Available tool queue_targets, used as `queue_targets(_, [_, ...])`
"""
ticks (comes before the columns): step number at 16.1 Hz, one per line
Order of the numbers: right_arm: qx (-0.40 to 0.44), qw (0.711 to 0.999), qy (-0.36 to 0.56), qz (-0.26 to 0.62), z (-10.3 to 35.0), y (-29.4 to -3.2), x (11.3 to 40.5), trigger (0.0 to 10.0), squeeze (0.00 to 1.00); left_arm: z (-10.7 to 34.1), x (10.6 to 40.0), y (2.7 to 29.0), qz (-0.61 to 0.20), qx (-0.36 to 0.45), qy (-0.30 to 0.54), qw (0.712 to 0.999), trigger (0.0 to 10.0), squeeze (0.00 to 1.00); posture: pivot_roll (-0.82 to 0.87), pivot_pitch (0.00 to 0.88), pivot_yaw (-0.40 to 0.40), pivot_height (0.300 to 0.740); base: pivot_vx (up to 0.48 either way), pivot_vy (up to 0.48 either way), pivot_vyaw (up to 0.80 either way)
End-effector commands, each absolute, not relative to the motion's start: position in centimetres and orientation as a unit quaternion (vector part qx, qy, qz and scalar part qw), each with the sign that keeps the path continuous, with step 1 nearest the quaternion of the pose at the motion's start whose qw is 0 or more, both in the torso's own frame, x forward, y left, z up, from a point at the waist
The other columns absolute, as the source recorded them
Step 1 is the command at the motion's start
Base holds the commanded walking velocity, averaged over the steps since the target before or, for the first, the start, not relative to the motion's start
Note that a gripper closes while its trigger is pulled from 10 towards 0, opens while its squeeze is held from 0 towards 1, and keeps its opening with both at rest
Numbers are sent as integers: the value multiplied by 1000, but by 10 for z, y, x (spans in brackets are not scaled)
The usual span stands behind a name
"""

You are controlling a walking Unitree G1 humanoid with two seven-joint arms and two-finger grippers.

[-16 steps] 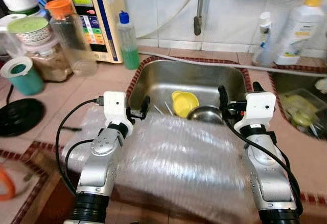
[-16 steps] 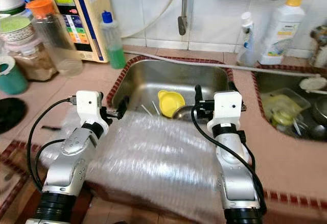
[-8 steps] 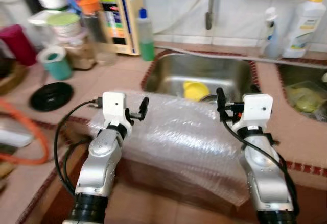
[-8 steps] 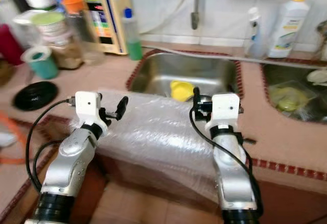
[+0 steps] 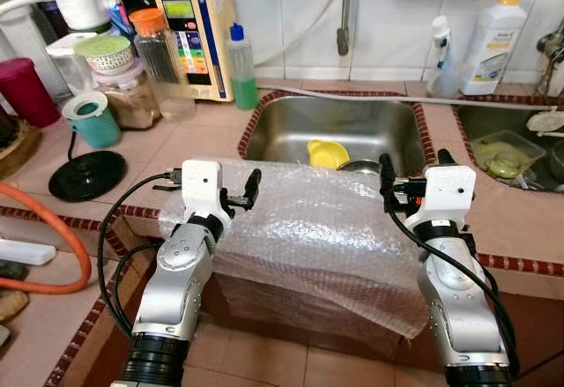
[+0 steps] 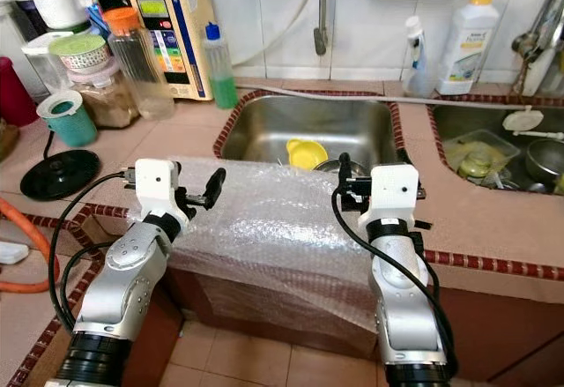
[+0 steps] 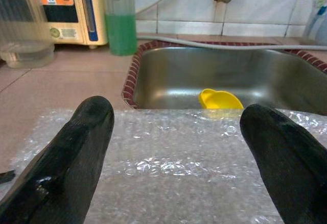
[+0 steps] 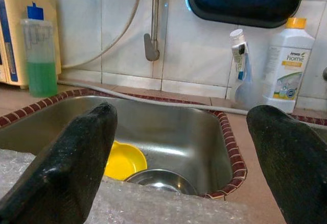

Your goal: Kitchen organization

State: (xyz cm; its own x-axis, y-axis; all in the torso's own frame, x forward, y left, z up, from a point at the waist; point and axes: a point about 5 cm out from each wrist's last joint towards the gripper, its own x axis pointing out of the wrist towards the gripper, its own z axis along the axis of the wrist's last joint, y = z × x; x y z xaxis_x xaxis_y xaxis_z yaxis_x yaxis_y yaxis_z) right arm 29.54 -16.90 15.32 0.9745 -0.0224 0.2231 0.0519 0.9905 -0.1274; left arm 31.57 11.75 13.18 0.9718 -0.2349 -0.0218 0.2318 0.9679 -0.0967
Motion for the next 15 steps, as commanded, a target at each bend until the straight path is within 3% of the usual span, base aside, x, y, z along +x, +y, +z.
queue_targets(1, [-67, 991, -119, -13, 157, -167, 297, 10000, 1000, 134, 317, 120, -114, -42, 15, 992, 10000, 0, 22, 0, 104, 740, -304, 0, 0])
queue_targets(13, [-69, 989, -127, -15, 161, -167, 297, 10000, 1000, 136, 318, 118, -116, -44, 11, 992, 10000, 0, 17, 0, 103, 740, -374, 0, 0])
queue_targets(15, [-69, 989, -129, -15, 162, -167, 297, 10000, 1000, 137, 318, 118, -125, -50, 3, 991, 10000, 0, 17, 0, 103, 740, 0, 0, 0])
